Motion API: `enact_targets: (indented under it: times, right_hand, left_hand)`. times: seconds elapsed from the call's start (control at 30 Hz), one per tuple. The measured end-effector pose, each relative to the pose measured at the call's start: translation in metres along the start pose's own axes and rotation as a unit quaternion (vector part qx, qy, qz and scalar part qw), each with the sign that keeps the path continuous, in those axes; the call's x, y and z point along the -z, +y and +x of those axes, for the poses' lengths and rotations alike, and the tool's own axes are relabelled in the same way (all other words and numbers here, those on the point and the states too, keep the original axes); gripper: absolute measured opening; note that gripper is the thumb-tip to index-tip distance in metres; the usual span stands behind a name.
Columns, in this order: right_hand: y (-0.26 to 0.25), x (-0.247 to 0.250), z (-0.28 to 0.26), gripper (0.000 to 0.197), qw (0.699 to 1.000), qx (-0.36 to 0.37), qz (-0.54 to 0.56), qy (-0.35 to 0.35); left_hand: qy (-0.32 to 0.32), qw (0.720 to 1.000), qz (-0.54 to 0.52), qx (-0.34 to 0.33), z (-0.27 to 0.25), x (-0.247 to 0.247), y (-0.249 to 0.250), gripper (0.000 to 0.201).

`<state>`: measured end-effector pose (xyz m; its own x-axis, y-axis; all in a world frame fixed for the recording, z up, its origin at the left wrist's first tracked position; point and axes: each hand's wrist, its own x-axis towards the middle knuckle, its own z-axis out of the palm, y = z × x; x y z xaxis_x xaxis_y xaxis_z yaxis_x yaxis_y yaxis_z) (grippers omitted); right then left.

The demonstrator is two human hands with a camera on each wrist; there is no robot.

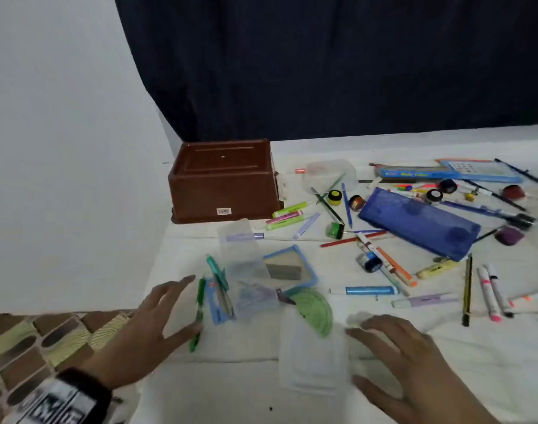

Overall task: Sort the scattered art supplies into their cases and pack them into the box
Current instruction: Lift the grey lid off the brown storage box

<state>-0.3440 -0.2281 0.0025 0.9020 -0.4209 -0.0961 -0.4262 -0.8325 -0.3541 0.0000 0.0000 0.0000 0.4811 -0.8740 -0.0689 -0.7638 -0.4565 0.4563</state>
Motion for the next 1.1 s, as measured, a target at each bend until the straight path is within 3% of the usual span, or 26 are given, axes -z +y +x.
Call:
enact_targets:
  times: [0.03, 0.1, 0.13, 0.2, 0.27, 0.33, 0.43, 0.53, 0.77, 0.93, 1.1]
  right_hand:
    - [-0.005, -0.006, 0.003, 0.063, 0.999, -0.020, -0.037, 0.027]
    - [-0.016, -0.011, 0.011, 0.069, 0.994, -0.030, -0.100, 0.017]
    - [-0.021, -0.014, 0.011, 0.070, 0.991, -0.045, -0.114, -0.044]
    - [-0.021, -0.024, 0.010, 0.071, 0.989, -0.043, -0.123, -0.064]
    - [-0.023, -0.024, 0.009, 0.074, 0.975, -0.076, -0.157, -0.136]
    - [-0.019, -0.027, 0.008, 0.075, 0.968, -0.093, -0.171, -0.159]
    - [-0.009, -0.027, 0.009, 0.067, 0.983, -0.037, -0.148, -0.106]
    - [-0.003, -0.023, 0.009, 0.065, 0.987, -0.021, -0.120, -0.100]
    - [0.023, -0.010, 0.015, 0.068, 0.985, -0.032, -0.116, -0.121]
    - [0.067, 0.002, 0.022, 0.068, 0.987, -0.053, -0.101, -0.114]
    - [0.110, 0.017, 0.030, 0.068, 0.989, -0.049, -0.089, -0.107]
  left_hand:
    - [-0.039, 0.998, -0.036, 0.024, 0.010, 0.000, 0.001, 0.071]
    - [-0.140, 0.986, -0.069, 0.061, 0.030, -0.003, 0.005, 0.079]
    - [-0.180, 0.980, -0.061, 0.059, 0.039, -0.008, 0.006, 0.086]
    - [-0.226, 0.973, -0.037, 0.021, 0.051, -0.021, 0.006, 0.098]
    - [-0.219, 0.975, -0.036, -0.025, 0.060, -0.031, 0.006, 0.097]
    - [-0.218, 0.975, -0.030, -0.031, 0.070, -0.036, 0.016, 0.094]
    - [-0.236, 0.971, -0.022, -0.013, 0.085, -0.039, 0.037, 0.096]
    - [-0.220, 0.975, -0.011, -0.036, 0.099, -0.047, 0.046, 0.099]
    - [-0.208, 0.976, 0.053, -0.031, 0.116, -0.064, 0.068, 0.110]
    - [-0.205, 0.977, 0.062, -0.018, 0.131, -0.078, 0.097, 0.097]
    - [-0.189, 0.977, 0.097, 0.013, 0.143, -0.094, 0.137, 0.095]
